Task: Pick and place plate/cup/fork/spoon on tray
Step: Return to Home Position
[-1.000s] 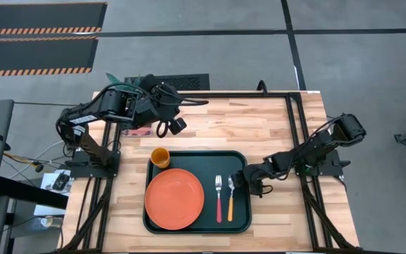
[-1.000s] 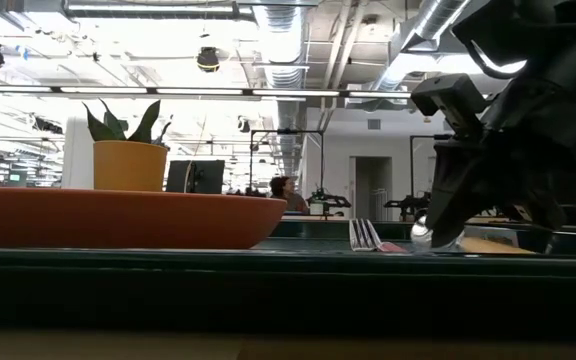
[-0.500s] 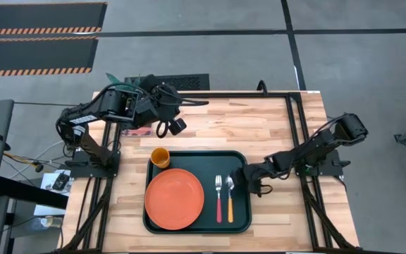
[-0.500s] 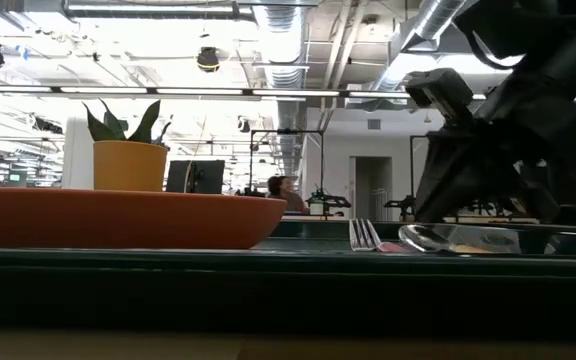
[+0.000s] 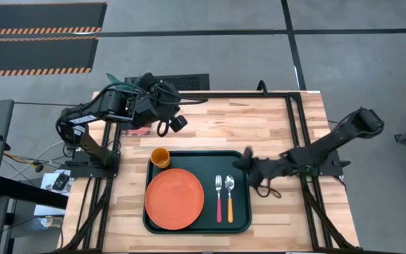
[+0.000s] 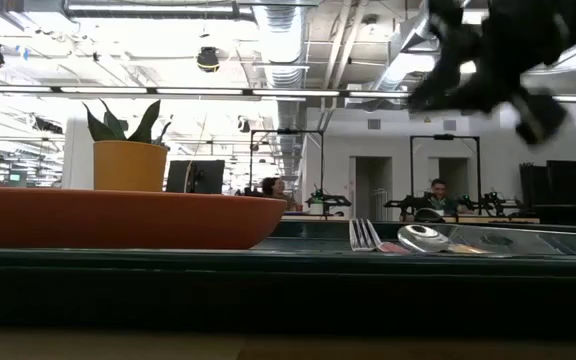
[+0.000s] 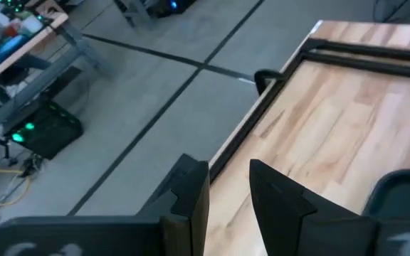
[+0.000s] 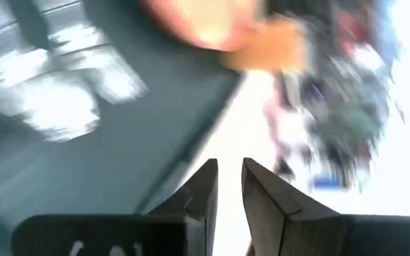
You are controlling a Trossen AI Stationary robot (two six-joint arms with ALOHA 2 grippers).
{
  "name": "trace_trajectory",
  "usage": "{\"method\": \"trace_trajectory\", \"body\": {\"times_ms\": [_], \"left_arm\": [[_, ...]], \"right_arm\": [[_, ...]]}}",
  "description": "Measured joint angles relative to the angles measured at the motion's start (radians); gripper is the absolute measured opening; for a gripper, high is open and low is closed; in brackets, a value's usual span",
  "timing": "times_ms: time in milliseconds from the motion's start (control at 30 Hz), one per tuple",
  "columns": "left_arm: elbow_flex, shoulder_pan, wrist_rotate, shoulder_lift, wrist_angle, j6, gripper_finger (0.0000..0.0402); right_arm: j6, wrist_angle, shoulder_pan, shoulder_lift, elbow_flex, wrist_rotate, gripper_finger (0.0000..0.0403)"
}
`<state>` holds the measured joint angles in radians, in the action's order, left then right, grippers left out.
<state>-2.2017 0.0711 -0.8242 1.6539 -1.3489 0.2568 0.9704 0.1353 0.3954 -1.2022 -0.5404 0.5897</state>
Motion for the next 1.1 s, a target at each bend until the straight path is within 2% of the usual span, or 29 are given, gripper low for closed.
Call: {"method": "trace_trajectory", "body": {"times_ms": [167, 267, 333, 433, 500, 567, 633, 733, 900, 1100], "left_arm": [[0.0, 0.008, 0.027, -0.01, 0.041, -0.061, 0.0089], [0.0, 0.008, 0.027, -0.012, 0.003, -0.158, 0.0089], [0.0, 0.007, 0.057, -0.014, -0.046, -0.126, 0.0089], [0.001, -0.002, 0.069, -0.017, -0.031, -0.072, 0.0089], [0.002, -0.015, 0.104, -0.044, 0.004, -0.071, 0.0089], [0.009, -0.034, 0.208, -0.104, 0.085, -0.1, 0.0089], [0.061, -0.046, 0.317, -0.198, 0.188, -0.153, 0.0089], [0.222, -0.048, 0.415, -0.358, 0.328, -0.186, 0.0089], [0.64, -0.049, 0.392, -0.66, 0.528, -0.142, 0.0089], [1.14, -0.054, 0.396, -0.996, 0.855, -0.068, 0.0089]], "right_arm": [[-0.301, 0.027, 0.03, 0.276, -0.01, 0.288, 0.0088], [-0.591, 0.032, 0.05, 0.458, -0.037, 0.37, 0.0088], [-0.791, 0.033, 0.057, 0.576, -0.042, 0.406, 0.0088], [-0.938, -0.001, 0.058, 0.728, -0.044, 0.389, 0.0088], [-0.958, -0.037, 0.064, 0.821, -0.035, 0.271, 0.0088], [-0.94, -0.064, 0.073, 0.902, -0.017, 0.127, 0.0088], [-0.965, -0.101, 0.078, 0.953, 0.006, 0.078, 0.0088], [-1.089, -0.21, 0.075, 1.006, 0.039, 0.055, 0.0088], [-1.189, -0.214, 0.076, 1.076, 0.103, -0.033, 0.0088], [-1.184, -0.212, 0.074, 1.198, 0.159, -0.043, 0.0088]]}}
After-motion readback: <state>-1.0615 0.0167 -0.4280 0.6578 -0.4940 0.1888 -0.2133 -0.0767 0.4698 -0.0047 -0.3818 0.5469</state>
